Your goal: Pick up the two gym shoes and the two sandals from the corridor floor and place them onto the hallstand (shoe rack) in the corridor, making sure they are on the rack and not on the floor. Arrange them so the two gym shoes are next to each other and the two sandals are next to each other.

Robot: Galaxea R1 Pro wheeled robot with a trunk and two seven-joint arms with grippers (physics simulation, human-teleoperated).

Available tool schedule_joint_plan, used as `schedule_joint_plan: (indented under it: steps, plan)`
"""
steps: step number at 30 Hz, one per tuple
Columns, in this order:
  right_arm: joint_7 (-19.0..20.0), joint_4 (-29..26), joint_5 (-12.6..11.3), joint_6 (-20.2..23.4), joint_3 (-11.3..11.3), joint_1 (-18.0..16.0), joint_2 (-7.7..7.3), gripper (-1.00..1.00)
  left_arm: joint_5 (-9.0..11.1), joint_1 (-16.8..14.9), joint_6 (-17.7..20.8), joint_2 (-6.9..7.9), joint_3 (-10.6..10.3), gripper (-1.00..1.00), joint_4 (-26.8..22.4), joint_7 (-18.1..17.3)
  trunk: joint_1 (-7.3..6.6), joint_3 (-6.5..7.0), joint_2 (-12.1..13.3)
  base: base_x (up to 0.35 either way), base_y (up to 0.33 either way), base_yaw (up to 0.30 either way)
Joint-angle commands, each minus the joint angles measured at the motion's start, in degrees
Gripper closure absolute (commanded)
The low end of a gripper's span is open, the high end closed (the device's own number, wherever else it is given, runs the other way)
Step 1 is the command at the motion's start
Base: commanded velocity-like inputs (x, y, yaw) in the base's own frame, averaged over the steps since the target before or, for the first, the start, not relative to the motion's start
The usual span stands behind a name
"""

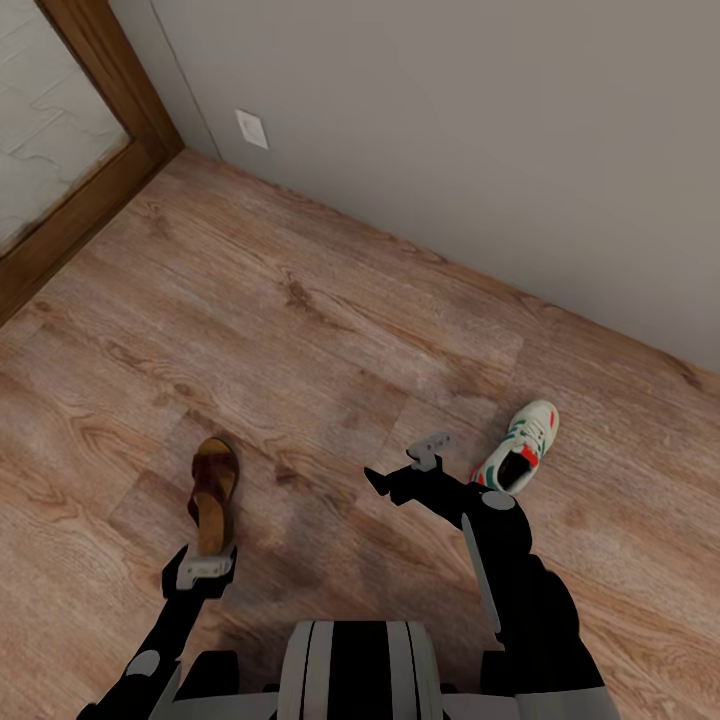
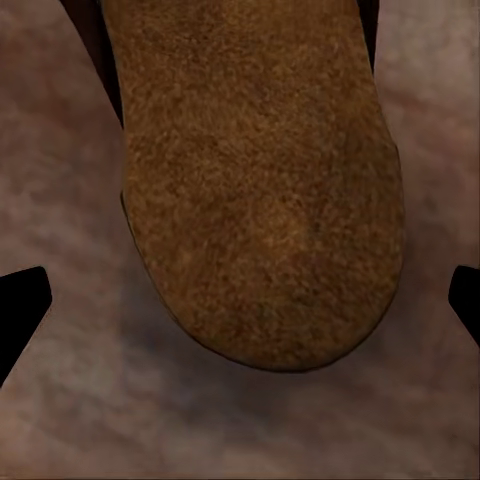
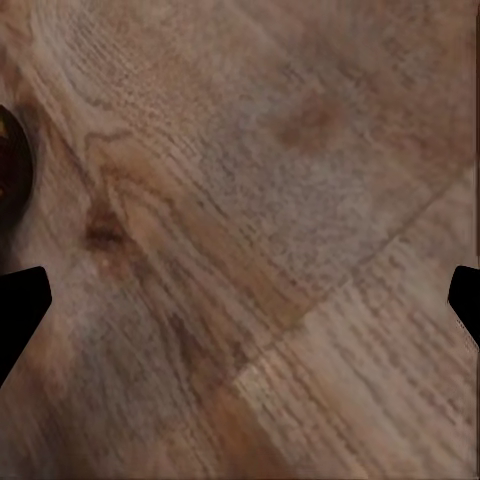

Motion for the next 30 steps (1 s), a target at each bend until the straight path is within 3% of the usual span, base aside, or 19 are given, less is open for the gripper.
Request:
schedule_joint_plan:
  steps: [1, 30]
  plan:
    - [0.47, -0.07, 0.60, 0.16, -0.06, -0.02, 0.03, -1.00, -0.56, -0.03, -0.21, -0.06, 0.45, -1.00, 0.00, -0.33, 0.00, -0.03, -0.01, 0.084, 0.000, 0.000]
    - [0.47, -0.08, 0.68, 0.16, -0.16, -0.02, 0.03, -1.00, -0.50, -0.03, -0.21, -0.06, 0.45, -1.00, -0.27, -0.33, 0.00, -0.03, -0.01, 0.031, 0.000, 0.000]
